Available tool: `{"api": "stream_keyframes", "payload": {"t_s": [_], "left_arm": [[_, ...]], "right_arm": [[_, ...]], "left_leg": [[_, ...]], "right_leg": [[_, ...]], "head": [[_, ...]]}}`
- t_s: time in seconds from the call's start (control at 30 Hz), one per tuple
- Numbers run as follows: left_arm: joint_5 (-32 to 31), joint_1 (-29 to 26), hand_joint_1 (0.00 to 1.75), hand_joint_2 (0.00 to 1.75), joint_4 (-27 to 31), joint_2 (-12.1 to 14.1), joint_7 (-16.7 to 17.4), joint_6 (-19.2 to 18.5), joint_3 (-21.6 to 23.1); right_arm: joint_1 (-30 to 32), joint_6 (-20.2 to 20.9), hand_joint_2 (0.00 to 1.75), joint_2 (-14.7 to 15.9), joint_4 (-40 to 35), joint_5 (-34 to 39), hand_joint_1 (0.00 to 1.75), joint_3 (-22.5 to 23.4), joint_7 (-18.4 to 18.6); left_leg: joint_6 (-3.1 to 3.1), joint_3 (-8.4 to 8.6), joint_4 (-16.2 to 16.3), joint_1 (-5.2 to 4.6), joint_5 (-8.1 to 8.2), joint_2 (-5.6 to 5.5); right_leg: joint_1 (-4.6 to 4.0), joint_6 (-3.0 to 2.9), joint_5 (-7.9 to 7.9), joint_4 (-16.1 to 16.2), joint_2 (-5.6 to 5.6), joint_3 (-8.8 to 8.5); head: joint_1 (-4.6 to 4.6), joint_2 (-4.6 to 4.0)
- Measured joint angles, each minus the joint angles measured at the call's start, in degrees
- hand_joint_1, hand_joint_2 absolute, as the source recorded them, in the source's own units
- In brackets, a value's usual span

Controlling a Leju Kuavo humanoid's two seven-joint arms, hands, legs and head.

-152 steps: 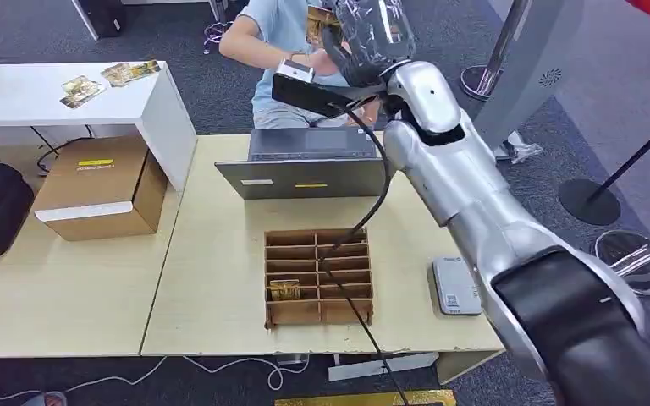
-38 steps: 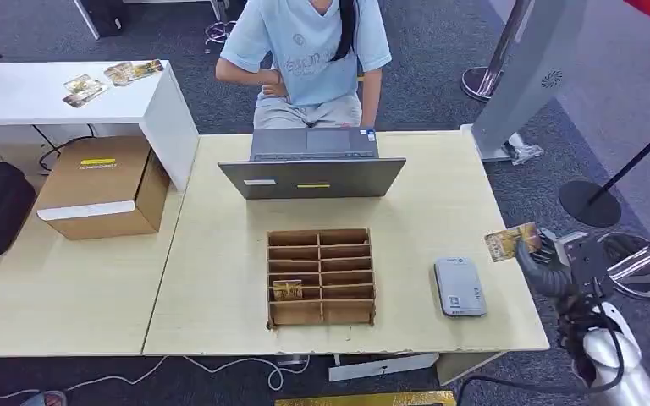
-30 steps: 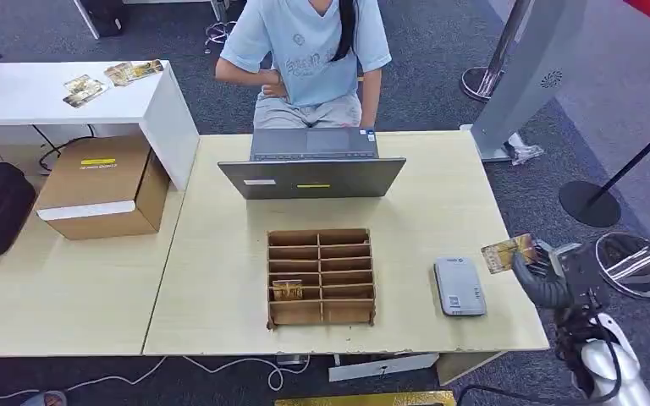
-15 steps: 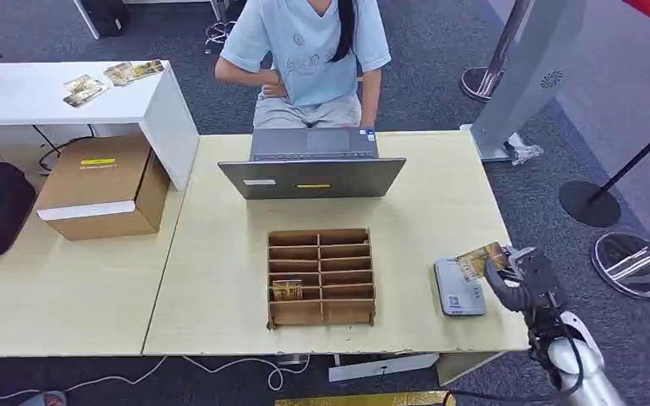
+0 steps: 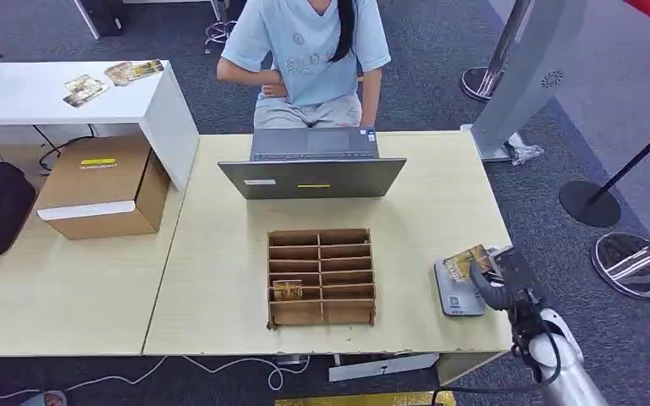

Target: Pass the card to the sensor for recognition and then transmit it.

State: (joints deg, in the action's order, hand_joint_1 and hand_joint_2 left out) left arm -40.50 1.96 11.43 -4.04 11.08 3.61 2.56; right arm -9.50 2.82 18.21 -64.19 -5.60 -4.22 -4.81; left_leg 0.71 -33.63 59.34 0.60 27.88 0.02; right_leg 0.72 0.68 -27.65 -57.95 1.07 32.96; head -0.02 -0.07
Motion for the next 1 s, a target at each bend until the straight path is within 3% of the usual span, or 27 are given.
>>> {"api": "stream_keyframes", "payload": {"t_s": [1.0], "left_arm": [[-0.48,-0.02,0.0,1.75,0.0,-0.07,0.2,0.0,-0.59]], "right_arm": [[-2.13,-0.22,1.75,-0.44,4.63,0.07,1.75,0.07,-0.79]], "left_leg": [[0.0,0.01,0.0,0.0,0.0,0.0]], "right_leg": [[0.0,0.0,0.0,0.0,0.0,0.0]], "head": [[0.0,0.0]]}}
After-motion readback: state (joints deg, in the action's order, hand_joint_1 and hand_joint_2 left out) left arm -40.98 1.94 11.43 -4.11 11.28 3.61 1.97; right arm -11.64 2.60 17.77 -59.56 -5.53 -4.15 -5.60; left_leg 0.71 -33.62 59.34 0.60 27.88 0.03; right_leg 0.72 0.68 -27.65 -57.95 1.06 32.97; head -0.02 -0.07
